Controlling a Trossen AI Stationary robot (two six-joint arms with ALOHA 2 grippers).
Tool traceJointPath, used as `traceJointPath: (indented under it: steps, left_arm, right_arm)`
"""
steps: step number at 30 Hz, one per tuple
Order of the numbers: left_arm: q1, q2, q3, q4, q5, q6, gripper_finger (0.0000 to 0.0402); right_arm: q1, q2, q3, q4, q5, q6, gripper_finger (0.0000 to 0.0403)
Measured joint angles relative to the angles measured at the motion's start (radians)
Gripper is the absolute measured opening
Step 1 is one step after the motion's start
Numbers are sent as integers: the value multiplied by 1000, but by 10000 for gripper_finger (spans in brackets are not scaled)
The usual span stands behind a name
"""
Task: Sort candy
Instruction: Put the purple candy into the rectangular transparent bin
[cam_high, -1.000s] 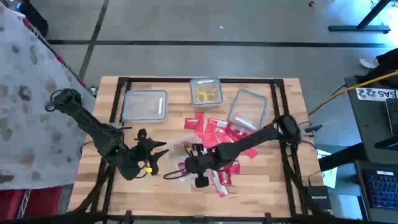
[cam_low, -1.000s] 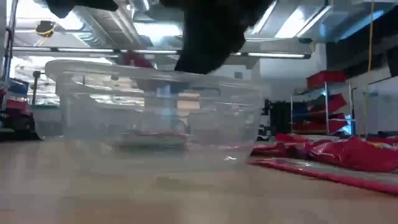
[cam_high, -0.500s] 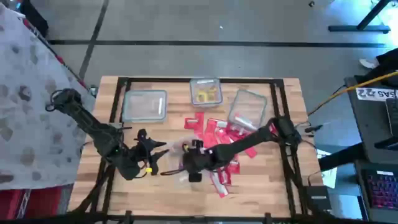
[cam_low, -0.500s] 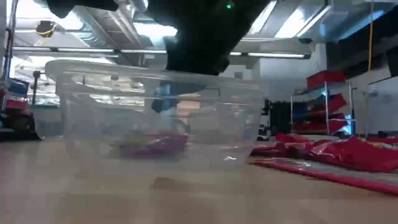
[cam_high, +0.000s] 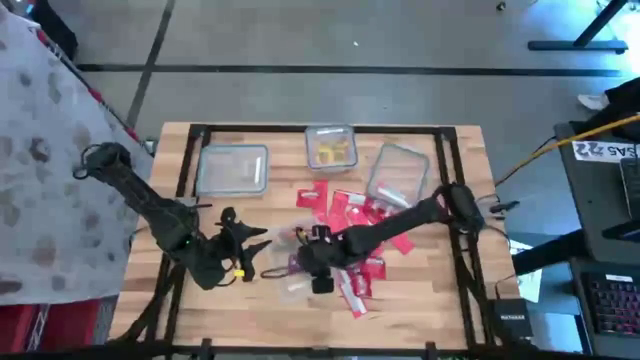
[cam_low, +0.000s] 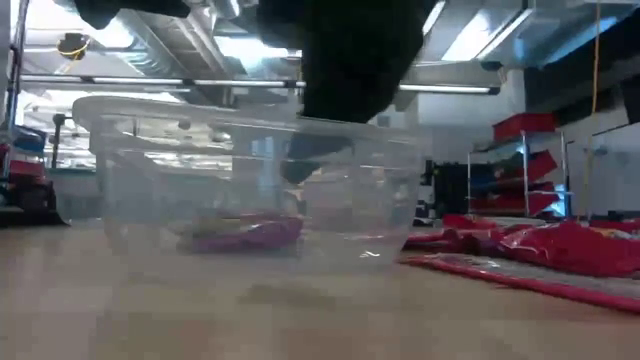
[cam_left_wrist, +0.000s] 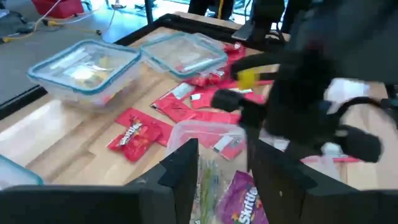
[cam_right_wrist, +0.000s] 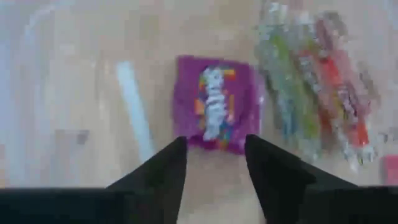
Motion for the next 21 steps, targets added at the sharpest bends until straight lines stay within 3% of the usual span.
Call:
traceJointPath:
  steps: [4,10,14,21]
  left_arm:
    - [21,0,0,-34,50,-71,129]
    - [52,4,0,-286,279,-354,129]
    - [50,46,0,-438,425,-481,129]
    - [94,219,0,-333,401,-399,129]
  right_arm:
    - [-20,8,0,-17,-25,18,68]
    - [-30,8,0,-38,-54,18,15]
    - [-27,16,1,-55,-107,17,2]
    - [-28,57,2,-50,-121,15,4]
